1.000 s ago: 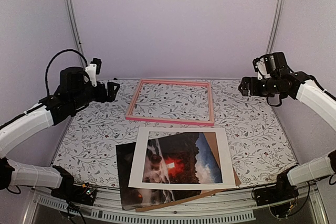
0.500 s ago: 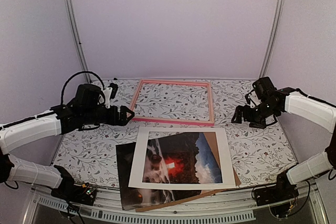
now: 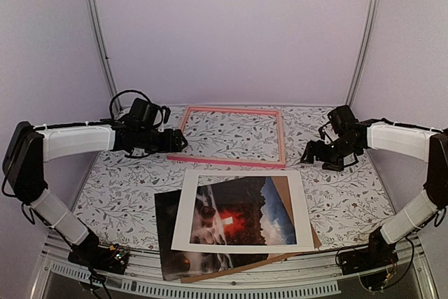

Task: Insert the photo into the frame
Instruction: Pick up the glass panel from the mat board.

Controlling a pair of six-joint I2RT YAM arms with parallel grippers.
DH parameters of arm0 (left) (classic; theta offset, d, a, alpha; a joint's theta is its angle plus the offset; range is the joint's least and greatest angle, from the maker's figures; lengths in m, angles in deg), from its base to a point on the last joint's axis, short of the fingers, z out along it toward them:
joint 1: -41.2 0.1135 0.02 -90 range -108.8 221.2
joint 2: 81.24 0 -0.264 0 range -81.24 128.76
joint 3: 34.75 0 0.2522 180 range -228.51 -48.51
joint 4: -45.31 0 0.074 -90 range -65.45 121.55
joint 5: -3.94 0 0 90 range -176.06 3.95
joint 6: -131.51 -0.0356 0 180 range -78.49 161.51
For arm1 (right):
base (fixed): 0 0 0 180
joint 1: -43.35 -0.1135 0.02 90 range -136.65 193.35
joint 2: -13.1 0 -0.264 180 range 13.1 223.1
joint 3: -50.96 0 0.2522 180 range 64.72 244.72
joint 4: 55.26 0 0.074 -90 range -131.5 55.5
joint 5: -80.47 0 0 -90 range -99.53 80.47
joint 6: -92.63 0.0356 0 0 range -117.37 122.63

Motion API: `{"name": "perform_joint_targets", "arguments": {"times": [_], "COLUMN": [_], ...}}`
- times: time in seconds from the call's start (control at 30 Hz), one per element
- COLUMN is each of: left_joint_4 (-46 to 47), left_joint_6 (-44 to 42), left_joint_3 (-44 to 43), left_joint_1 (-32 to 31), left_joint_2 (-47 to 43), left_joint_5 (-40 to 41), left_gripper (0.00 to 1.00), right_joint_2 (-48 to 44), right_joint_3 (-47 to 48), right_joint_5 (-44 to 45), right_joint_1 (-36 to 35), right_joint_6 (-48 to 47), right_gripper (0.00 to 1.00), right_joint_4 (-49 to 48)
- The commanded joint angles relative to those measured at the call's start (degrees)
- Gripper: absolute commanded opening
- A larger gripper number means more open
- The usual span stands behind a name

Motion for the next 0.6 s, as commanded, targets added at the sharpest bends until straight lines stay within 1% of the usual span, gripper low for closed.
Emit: {"name": "perform_joint_targets", "arguments": {"times": [0.0, 0.17, 0.23, 0.33, 0.43, 0.57], "left_joint_4": [-0.98, -4.17, -4.86, -4.89, -4.89, -4.37], "left_joint_6": [2.16, 3.43, 4.4, 6.19, 6.58, 6.78], "left_joint_3": [-1.43, 1.38, 3.12, 5.61, 6.49, 6.07], "left_joint_1": [-0.53, -4.62, -5.64, -6.87, -8.11, -9.75], "left_joint_2": [2.56, 1.31, 0.63, -0.29, -0.77, 0.63], "left_joint_5": [-10.64, -12.19, -13.17, -14.75, -14.85, -16.96], "left_gripper": [0.83, 0.82, 0.82, 0.82, 0.81, 0.81], "right_joint_2": [-0.42, -3.57, -5.28, -6.13, -6.17, -5.86], "right_joint_3": [-2.04, -5.17, -7.29, -9.3, -10.68, -12.6], "right_joint_5": [1.64, 2.44, 0.9, 1.03, 2.24, 1.98], "right_joint_1": [-0.06, -0.03, -0.02, -0.05, -0.08, -0.12], "right_joint_6": [1.82, 5.07, 7.42, 9.07, 9.64, 10.35], "right_gripper": [0.94, 0.94, 0.94, 0.94, 0.95, 0.95], "right_joint_4": [-0.21, 1.07, 0.05, 0.08, 0.2, -1.49]}}
